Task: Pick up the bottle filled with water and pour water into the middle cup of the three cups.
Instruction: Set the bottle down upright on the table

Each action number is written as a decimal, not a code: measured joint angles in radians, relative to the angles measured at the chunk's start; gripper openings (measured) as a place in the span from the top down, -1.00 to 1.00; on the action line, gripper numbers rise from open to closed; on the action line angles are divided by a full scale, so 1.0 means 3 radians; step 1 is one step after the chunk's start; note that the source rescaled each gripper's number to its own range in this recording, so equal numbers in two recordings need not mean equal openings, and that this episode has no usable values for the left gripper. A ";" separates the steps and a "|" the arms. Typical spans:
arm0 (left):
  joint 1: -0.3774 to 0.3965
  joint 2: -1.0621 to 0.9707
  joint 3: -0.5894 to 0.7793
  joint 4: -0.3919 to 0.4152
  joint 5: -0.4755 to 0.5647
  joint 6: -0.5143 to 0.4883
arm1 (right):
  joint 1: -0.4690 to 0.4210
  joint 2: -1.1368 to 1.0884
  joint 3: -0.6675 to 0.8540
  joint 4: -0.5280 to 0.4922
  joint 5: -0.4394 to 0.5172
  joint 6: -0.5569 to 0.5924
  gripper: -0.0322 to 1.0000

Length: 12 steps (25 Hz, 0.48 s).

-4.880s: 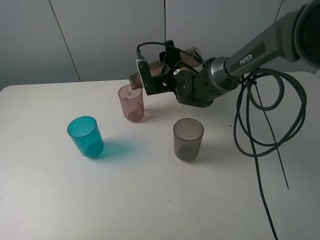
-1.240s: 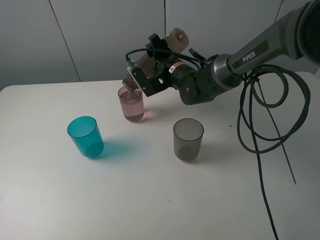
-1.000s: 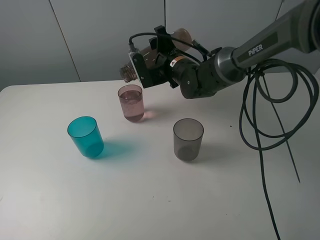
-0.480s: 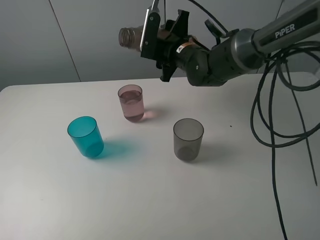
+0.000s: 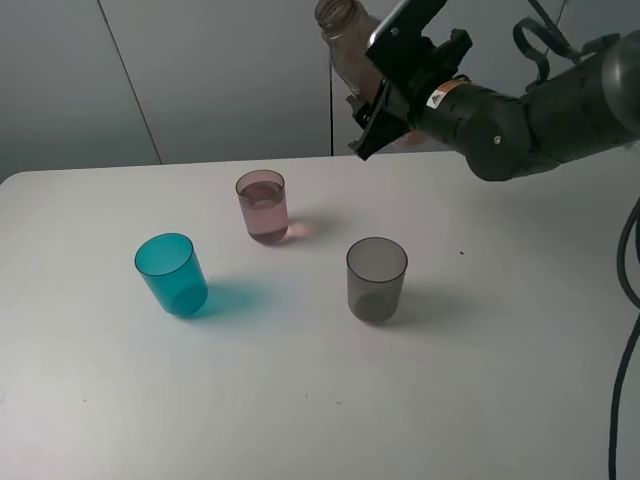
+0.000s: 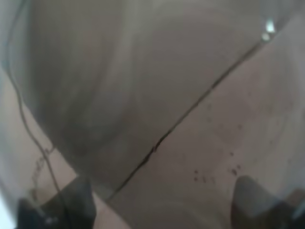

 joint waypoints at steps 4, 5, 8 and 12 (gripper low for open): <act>0.0000 0.0000 0.0000 0.0000 0.0000 0.0000 | -0.0380 -0.0099 0.0202 -0.0692 -0.0175 0.1331 0.94; 0.0000 0.0000 0.0000 0.0000 0.0000 0.0000 | -0.0462 -0.0101 0.0227 -0.0824 -0.0196 0.1640 0.94; 0.0000 0.0000 0.0000 0.0000 0.0000 0.0000 | -0.0722 -0.0107 0.0254 -0.1082 -0.0189 0.2251 0.94; 0.0000 0.0000 0.0000 0.0000 0.0000 0.0000 | -0.0917 -0.0034 0.0253 -0.1234 -0.0332 0.2450 0.94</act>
